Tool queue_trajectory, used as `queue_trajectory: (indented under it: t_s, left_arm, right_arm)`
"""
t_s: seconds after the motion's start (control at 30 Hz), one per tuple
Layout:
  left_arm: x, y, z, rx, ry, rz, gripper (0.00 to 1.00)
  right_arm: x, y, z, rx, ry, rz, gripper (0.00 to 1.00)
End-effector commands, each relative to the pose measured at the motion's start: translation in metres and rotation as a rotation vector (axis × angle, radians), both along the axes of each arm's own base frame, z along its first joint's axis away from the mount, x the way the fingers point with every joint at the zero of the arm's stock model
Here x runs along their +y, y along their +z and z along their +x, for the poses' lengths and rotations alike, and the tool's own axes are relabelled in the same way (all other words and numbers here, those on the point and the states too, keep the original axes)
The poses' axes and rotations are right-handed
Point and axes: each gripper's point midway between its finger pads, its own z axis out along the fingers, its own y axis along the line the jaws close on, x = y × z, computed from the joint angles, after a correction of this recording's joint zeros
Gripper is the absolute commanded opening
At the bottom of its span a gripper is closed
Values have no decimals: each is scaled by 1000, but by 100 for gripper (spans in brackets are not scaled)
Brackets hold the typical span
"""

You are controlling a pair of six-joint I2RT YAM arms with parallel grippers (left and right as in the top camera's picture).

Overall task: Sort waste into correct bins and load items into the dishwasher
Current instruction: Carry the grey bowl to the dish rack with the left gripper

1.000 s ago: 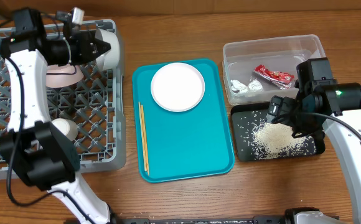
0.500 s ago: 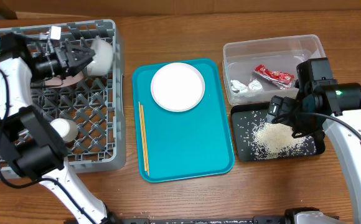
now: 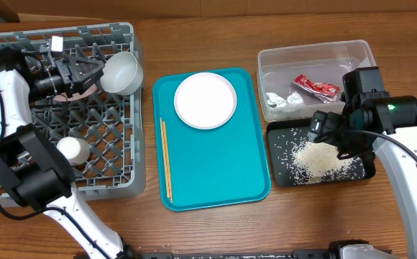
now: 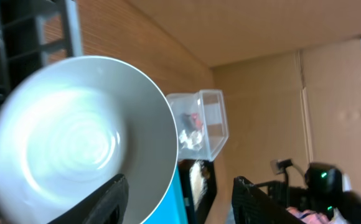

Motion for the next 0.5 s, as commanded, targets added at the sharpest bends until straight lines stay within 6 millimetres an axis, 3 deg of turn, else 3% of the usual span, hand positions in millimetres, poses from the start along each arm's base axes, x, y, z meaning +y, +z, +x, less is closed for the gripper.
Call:
queue_trajectory:
  t_s: [0.0,0.2,0.27,0.47]
  left_arm:
    - [-24,34,-8,-120,-64,190,57]
    - [-50,47,-8,-149,-79,600,66]
    - [-54,41,-5,-138,-80,750,71]
    - [-70,8,2,-46,-98,1051,72]
  right_arm:
    - [-2,5,2,-23,-9,-10,100]
    - [-2,5,3,-28,-9,-10,100]
    - [-2,5,4,-28,-9,-10,100]
    - [-2,5,3,-26,-9,-10,100]
